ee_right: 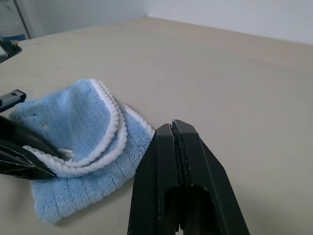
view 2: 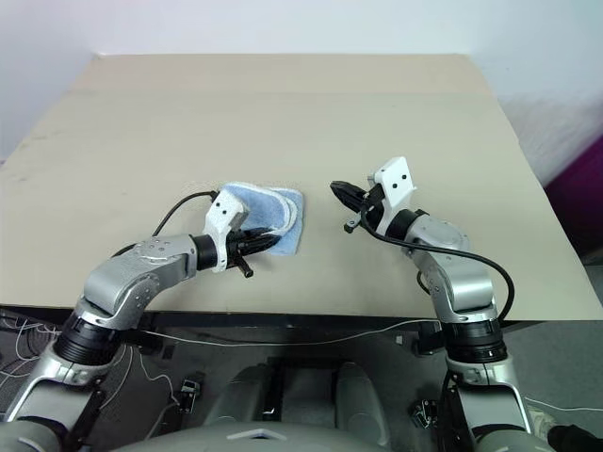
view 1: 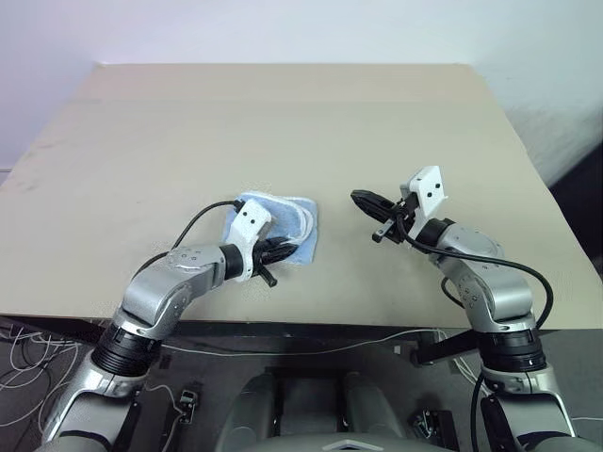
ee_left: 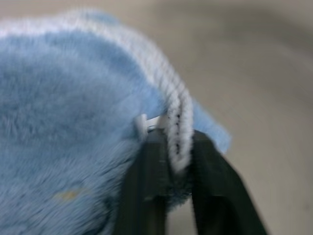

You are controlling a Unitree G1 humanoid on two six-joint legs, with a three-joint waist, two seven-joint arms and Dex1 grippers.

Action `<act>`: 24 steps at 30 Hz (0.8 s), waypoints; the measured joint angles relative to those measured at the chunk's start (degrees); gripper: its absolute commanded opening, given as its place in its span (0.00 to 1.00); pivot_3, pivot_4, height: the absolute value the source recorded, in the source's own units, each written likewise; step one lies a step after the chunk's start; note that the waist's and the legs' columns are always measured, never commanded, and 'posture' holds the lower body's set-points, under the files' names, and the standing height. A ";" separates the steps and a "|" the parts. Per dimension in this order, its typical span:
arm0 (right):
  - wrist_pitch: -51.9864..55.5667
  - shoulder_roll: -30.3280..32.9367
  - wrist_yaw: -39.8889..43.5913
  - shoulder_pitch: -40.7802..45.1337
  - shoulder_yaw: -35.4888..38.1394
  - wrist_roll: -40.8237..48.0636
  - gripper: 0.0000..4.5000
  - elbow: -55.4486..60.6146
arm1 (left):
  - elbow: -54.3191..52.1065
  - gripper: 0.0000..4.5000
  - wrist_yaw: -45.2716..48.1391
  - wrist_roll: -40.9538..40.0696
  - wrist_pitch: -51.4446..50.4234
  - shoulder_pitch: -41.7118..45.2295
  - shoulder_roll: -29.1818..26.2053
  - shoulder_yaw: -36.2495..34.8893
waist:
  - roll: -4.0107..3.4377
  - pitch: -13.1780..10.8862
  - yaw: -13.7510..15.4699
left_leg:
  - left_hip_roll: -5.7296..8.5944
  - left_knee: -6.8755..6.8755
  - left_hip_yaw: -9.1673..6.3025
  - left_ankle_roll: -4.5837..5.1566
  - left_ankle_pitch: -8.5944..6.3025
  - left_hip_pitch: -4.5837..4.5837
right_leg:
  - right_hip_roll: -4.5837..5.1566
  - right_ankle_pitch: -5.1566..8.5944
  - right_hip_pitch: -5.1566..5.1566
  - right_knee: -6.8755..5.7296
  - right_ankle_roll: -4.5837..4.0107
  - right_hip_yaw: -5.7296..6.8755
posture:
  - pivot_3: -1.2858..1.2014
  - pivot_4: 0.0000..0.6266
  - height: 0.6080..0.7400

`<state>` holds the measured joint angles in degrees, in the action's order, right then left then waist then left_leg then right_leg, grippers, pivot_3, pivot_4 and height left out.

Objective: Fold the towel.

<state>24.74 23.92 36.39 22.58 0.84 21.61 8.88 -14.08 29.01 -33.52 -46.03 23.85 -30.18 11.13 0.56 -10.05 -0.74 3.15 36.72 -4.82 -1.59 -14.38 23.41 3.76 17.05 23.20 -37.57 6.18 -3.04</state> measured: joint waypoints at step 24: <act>2.37 -11.14 0.87 7.34 -9.88 -1.27 0.00 -10.62 | 12.16 0.16 2.64 10.62 17.41 -2.21 -0.50 -11.71 | 0.01 0.01 0.05 | 0.04 0.02 0.00 -0.02 0.01 -0.01 | 0.00 -0.01 0.02 -0.01 0.00 0.04 | 0.52 0.24 1.00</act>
<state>27.11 12.78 37.27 29.92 -9.04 20.34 -1.74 -1.92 31.65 -22.90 -28.62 21.64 -30.68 -0.58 0.57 -10.04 -0.69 3.19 36.74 -4.83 -1.61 -14.37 23.40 3.76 17.05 23.22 -37.58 6.17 -3.00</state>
